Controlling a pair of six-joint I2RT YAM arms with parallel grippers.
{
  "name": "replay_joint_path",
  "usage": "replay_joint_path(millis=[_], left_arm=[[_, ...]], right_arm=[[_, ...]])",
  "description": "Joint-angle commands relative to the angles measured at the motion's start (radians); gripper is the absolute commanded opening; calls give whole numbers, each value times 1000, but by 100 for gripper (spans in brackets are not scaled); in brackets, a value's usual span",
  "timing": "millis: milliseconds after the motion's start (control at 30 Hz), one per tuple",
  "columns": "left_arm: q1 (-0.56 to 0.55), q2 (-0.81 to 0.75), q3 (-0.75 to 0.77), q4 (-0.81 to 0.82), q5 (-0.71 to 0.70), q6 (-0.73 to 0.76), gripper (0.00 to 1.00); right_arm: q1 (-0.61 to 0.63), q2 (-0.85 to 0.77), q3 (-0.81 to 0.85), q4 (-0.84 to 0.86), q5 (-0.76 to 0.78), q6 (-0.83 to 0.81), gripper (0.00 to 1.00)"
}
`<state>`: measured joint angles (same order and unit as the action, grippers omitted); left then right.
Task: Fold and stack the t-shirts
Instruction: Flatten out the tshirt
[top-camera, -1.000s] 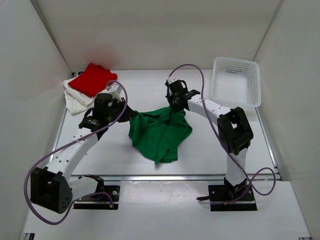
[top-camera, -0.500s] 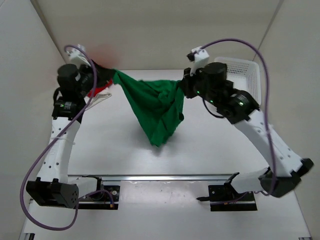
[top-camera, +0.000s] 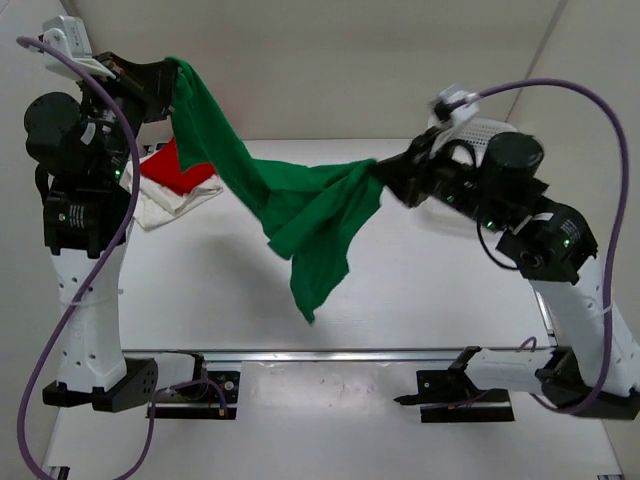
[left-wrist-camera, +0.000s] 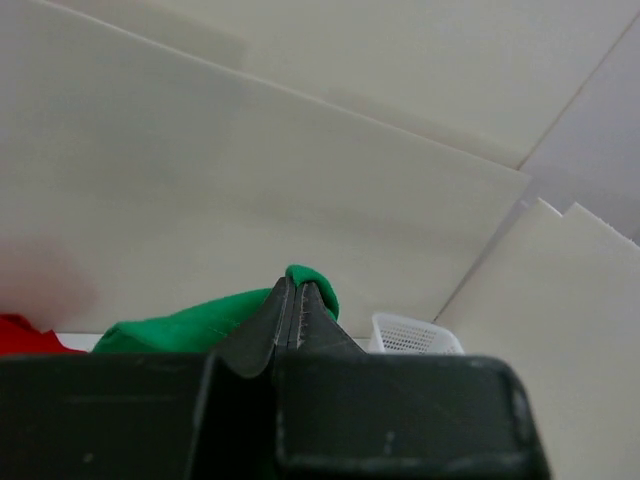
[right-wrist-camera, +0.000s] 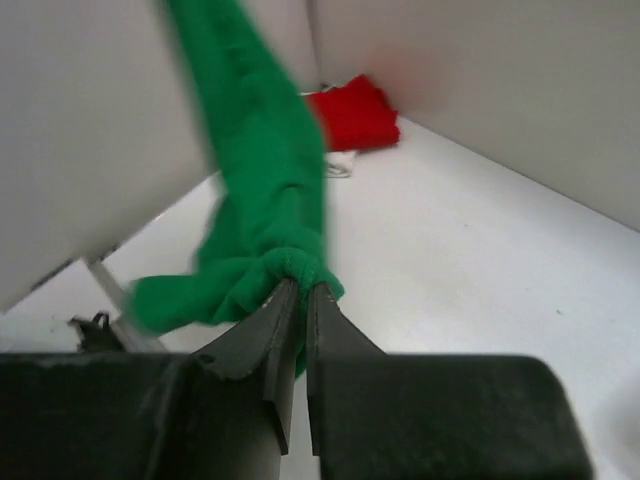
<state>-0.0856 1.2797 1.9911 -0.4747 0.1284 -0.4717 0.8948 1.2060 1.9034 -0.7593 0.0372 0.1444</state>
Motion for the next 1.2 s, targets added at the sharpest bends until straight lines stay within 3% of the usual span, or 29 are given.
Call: replay_joint_path(millis=[0, 33, 100, 167, 333, 433, 500, 633, 667, 733, 800, 833, 867, 933, 967, 1000, 1067, 1167], left_arm=[[-72, -23, 0, -71, -159, 116, 0], [-85, -25, -3, -73, -173, 116, 0], [-98, -36, -75, -67, -185, 133, 0], [-71, -42, -165, -39, -152, 124, 0], [-57, 29, -417, -1, -171, 131, 0], [-72, 151, -478, 5, -187, 157, 0], [-94, 257, -480, 33, -242, 180, 0], [-94, 598, -210, -14, -225, 153, 0], [-94, 686, -83, -65, -234, 156, 6], [-88, 775, 76, -129, -234, 144, 26], [-71, 732, 42, -89, -191, 120, 63], [-89, 707, 17, -47, -203, 114, 74], [-97, 654, -38, -38, -216, 128, 78], [-132, 575, -124, -22, -234, 134, 88], [-153, 516, -211, -9, -211, 127, 89], [-164, 450, -327, 11, -199, 96, 94], [-142, 341, -552, 114, -40, 15, 99], [-97, 166, -946, 246, 147, -135, 99]], right_arm=[[-405, -52, -123, 92, -342, 75, 0], [-598, -54, -159, 136, -531, 95, 0], [-756, -27, -307, 257, -731, 177, 0], [-786, 44, -322, 298, -691, 144, 0], [-794, 436, -232, 324, -678, 100, 0], [-761, 681, -1, 238, -564, 31, 0], [-755, 815, 153, 148, -472, 11, 0], [-816, 1004, 415, 129, -453, 102, 4], [-823, 991, 411, 165, -447, 115, 10], [-832, 948, 376, 183, -442, 100, 46], [-849, 887, 373, 138, -433, 86, 59], [-852, 870, 358, 123, -434, 81, 60], [-852, 830, 329, 120, -433, 75, 60], [-847, 758, 243, 112, -422, 55, 54], [-830, 691, 139, 121, -413, 41, 41], [-811, 654, 81, 164, -387, 40, 35], [-760, 504, -152, 247, -332, 49, 2], [-709, 362, -379, 287, -318, 95, 0]])
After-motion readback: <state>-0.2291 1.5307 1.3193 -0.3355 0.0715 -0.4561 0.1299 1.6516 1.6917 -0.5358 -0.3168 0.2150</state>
